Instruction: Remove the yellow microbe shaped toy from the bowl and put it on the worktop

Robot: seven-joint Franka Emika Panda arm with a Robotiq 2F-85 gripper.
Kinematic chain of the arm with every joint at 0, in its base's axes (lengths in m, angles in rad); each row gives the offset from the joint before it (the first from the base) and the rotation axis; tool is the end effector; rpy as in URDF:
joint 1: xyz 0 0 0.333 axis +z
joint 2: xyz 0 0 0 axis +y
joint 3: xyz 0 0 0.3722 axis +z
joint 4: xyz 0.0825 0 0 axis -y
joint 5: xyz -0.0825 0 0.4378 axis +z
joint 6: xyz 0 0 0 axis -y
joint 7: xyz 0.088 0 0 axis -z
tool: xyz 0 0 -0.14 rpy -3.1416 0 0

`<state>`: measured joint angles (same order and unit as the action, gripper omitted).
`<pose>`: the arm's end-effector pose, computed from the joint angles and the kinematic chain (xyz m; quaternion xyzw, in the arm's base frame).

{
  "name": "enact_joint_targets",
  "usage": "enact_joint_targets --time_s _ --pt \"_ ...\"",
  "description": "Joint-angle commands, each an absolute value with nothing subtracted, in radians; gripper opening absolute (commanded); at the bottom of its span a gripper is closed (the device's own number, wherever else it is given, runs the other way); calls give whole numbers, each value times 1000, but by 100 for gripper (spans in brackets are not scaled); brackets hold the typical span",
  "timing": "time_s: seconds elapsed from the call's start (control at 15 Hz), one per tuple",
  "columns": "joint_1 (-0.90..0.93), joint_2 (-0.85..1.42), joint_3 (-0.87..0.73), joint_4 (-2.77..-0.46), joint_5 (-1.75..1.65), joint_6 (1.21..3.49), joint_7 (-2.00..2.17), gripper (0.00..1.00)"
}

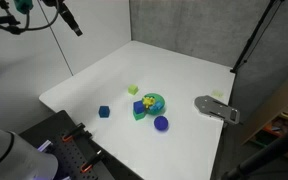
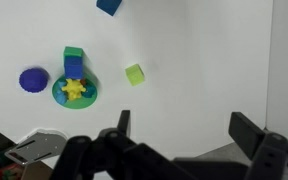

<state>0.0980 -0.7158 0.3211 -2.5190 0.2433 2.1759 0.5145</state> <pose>0.3587 0.1904 0.5329 -0.9775 0.1164 -0.1564 0.0802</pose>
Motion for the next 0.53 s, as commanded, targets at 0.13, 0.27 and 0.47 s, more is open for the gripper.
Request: enact_joint_targets --time_s 0.13,0.27,0.47 --pt "103 -715 316 -2518 239 2175 518 100" --pt "105 -701 310 -2506 237 2167 504 100" --pt "96 -653 301 -2477 224 2148 482 100"
